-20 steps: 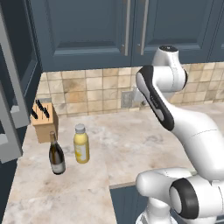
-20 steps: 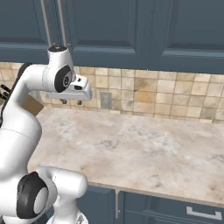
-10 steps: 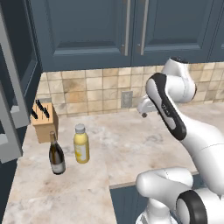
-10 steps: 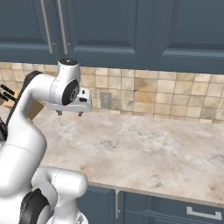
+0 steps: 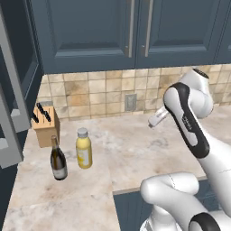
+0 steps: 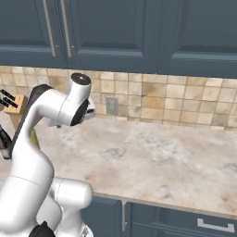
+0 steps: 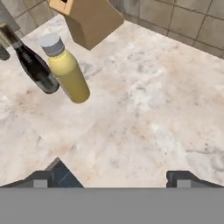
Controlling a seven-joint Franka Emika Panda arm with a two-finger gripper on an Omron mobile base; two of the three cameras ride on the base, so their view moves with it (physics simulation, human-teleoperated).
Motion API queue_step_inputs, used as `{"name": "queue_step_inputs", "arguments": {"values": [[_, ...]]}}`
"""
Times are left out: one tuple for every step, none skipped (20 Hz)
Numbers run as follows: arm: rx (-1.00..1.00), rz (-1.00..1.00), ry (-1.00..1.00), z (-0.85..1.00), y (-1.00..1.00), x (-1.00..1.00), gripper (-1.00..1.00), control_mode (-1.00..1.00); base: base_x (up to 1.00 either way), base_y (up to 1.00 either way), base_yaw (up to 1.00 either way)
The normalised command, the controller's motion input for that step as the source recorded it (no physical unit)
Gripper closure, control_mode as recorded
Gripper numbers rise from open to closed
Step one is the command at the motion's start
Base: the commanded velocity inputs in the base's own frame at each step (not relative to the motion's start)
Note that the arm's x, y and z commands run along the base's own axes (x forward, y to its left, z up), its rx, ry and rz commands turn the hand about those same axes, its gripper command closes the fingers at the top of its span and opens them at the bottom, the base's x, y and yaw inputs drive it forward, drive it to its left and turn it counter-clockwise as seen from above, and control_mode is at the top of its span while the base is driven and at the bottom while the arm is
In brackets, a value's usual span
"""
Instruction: Place the drinks on the dining counter in a tight cluster.
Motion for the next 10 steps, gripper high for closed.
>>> {"name": "queue_step_inputs", "arguments": {"values": [[0.0,0.38,-0.41,-0.05,0.28,-0.05,-1.0,-1.0,0.0,0.0,0.0],[0.0,0.38,-0.42,-0.03,0.27,-0.06,-1.0,-1.0,0.0,0.0,0.0],[0.04,0.36,-0.39,-0.02,0.24,-0.04,-1.0,-1.0,0.0,0.0,0.0],[0.07,0.34,-0.35,-0.03,0.25,0.0,-1.0,-1.0,0.0,0.0,0.0],[0.07,0.34,-0.36,-0.02,0.25,0.0,-1.0,-1.0,0.0,0.0,0.0],[0.1,0.33,-0.34,-0.01,0.24,0.0,-1.0,-1.0,0.0,0.0,0.0],[0.11,0.33,-0.31,0.0,0.26,0.0,-1.0,-1.0,0.0,0.0,0.0],[0.13,0.32,-0.28,0.0,0.26,0.0,-1.0,-1.0,0.0,0.0,0.0],[0.16,0.29,-0.21,0.0,0.26,0.0,-1.0,-1.0,0.0,0.0,0.0],[0.17,0.3,-0.18,0.0,0.26,0.0,-1.0,-1.0,0.0,0.0,0.0]]}}
